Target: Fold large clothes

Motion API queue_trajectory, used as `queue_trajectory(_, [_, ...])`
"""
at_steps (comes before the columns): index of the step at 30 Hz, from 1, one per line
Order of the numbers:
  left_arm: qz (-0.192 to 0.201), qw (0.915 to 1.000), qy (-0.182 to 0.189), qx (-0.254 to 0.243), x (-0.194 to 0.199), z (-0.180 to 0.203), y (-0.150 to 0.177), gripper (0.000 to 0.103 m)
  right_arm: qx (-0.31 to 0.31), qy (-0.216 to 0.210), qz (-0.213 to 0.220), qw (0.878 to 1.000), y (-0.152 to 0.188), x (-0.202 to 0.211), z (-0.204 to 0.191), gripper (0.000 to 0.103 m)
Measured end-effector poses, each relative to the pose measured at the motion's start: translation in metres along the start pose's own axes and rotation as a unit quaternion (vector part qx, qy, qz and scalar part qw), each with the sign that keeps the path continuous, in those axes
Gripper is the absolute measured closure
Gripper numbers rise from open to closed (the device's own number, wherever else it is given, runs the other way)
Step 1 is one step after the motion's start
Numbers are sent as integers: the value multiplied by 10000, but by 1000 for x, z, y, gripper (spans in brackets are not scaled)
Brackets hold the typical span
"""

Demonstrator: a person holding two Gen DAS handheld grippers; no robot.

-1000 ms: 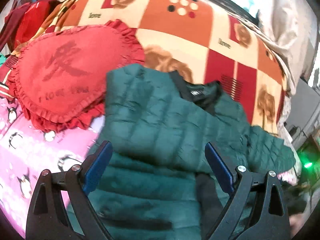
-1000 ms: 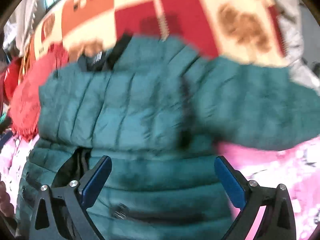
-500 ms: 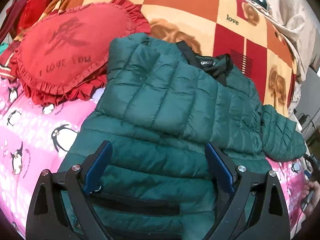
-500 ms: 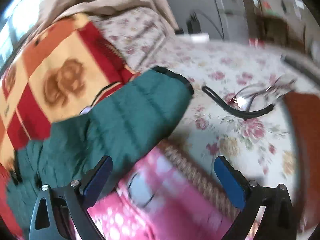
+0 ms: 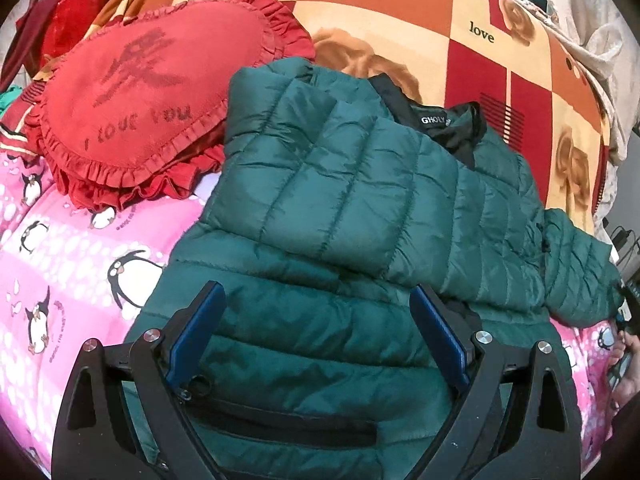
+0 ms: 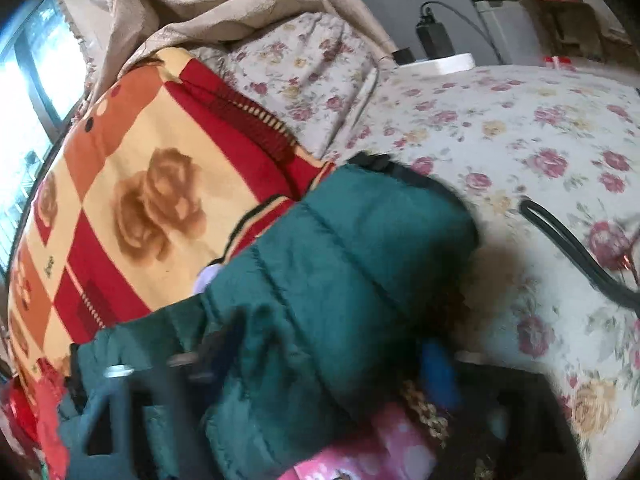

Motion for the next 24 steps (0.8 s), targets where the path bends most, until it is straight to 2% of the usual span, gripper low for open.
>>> queue_trajectory(2, [68, 9999, -139, -10, 0, -3, -2, 9, -126, -19, 206, 9997, 0, 9, 4, 69])
queue_trajectory(5, [213, 9986, -477, -92, 2, -8, -5, 9, -21, -18, 291, 9996, 0, 20, -1, 83])
queue_trajectory(8, [227, 9950, -912, -336, -4, -10, -4, 9, 282, 105, 359, 9989, 3, 34, -22, 84])
queue_trajectory(10, [137, 9930, -1076, -464, -10, -11, -2, 9, 453, 146, 350, 9983, 11, 41, -43, 85])
queue_trajectory(14, [-184, 9910, -1177, -609, -23, -13, 7, 9, 616, -329, 279, 9972, 40, 46, -101, 88])
queue_trajectory(21, [-245, 9935, -1035, -410, -23, -22, 10, 9, 871, -1314, -509, 9862, 142, 9, -207, 88])
queue_trajectory(24, [-285, 9943, -960, -358, -24, -22, 10, 9, 1241, -1669, -1053, 9725, 193, -15, -249, 88])
Point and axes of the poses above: each gripper's, at about its wrist camera, not at the fingertips, and x roughly against the way its jaws point, z to its right, y to its underside, the point moved 8 cm from there along -x, roughly the way its jaws point, and after that the axes turned 10 degrees about -y, right-handed, at the moved point
